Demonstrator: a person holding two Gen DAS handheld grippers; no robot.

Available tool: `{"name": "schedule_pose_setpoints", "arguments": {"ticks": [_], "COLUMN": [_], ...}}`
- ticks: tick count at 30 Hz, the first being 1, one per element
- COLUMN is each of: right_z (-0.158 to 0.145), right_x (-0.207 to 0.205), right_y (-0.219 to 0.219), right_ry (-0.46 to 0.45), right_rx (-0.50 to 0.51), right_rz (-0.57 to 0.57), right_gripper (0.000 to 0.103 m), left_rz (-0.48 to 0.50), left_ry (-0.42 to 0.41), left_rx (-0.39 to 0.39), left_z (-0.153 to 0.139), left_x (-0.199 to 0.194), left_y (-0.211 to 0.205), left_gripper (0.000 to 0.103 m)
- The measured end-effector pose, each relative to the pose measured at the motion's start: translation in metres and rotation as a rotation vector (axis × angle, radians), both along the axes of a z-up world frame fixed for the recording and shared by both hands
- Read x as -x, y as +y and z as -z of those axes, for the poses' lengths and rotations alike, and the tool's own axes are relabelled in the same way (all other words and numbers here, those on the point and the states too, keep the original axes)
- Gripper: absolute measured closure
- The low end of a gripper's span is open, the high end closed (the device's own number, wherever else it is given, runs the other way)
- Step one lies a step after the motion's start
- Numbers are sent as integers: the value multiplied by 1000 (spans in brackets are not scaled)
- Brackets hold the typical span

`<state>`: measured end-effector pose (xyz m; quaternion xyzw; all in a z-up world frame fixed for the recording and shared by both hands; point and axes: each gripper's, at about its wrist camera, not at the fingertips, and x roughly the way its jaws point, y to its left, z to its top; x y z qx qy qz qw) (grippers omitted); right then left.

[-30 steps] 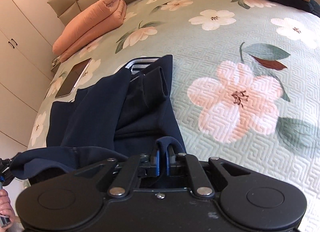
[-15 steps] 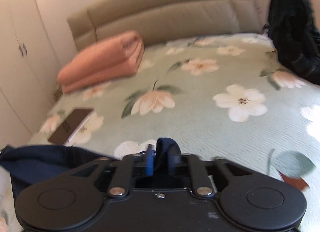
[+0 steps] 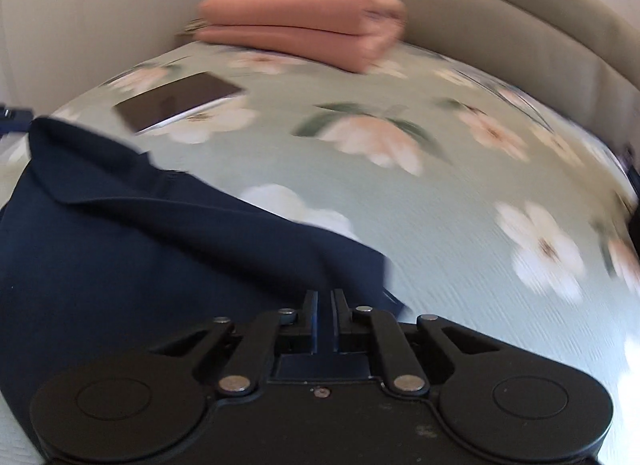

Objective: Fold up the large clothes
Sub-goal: 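Grasp the hoodie hem with both grippers and lift it toward the hood, then carry the hem over the hoodie body with both grippers, folding it in half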

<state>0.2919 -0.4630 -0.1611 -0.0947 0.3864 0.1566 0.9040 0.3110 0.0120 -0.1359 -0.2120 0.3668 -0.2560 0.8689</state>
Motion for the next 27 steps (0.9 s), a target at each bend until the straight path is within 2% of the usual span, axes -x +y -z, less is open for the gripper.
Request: {"name": "schedule_pose_setpoints", "arguments": {"ticks": [3, 6, 8, 9, 11, 13, 14, 15, 16, 18, 19, 21, 22, 23, 24, 25, 26, 27], "right_z": [13, 22, 26, 30, 30, 31, 35, 40, 40, 26, 18, 10, 14, 24, 42, 58, 64, 59], "right_x": [-12, -17, -23, -31, -53, -75, -84, -90, -91, -81, -72, -56, -52, -53, -58, -64, -65, -66], "right_y": [33, 70, 87, 91, 85, 67, 63, 59, 51, 32, 29, 37, 44, 51, 57, 57, 52, 45], "right_ry": [41, 63, 52, 51, 33, 47, 45, 32, 13, -7, -25, -49, -33, 3, 66, 115, 120, 132], "right_rx": [-48, -60, -40, -29, -67, -151, -112, -30, -4, -84, -116, -109, -88, -57, -1, 21, -18, -66], "right_rz": [-116, -220, -239, -229, -141, -7, 71, 145, 193, 225, 208, 144, 118, 104, 112, 124, 141, 176], "right_gripper": [95, 95, 94, 95, 103, 103, 103, 103, 100, 100, 99, 99, 99, 99, 100, 101, 101, 102], "left_rz": [98, 93, 95, 86, 56, -55, -120, -162, -174, -140, -103, -46, -30, -10, -14, -34, -69, -99], "left_ry": [53, 95, 111, 103, 68, 48, 60, 69, 61, 21, -6, -35, -15, 15, 55, 108, 134, 144], "left_rx": [28, 30, 81, 97, 108, 48, 17, 6, 23, 58, 55, -21, -78, -143, -233, -301, -282, -225], "left_z": [12, 35, 50, 54, 59, 64, 67, 67, 64, 51, 45, 40, 45, 56, 73, 92, 104, 101], "left_x": [12, 17, 1, -13, -45, -75, -83, -86, -84, -71, -63, -51, -49, -50, -52, -57, -57, -55], "left_y": [-5, -8, -11, -15, -25, -31, -31, -29, -26, -25, -29, -46, -55, -65, -73, -76, -69, -62], "left_gripper": [62, 62, 64, 64, 63, 67, 70, 70, 70, 69, 64, 61, 62, 63, 72, 99, 100, 99]}}
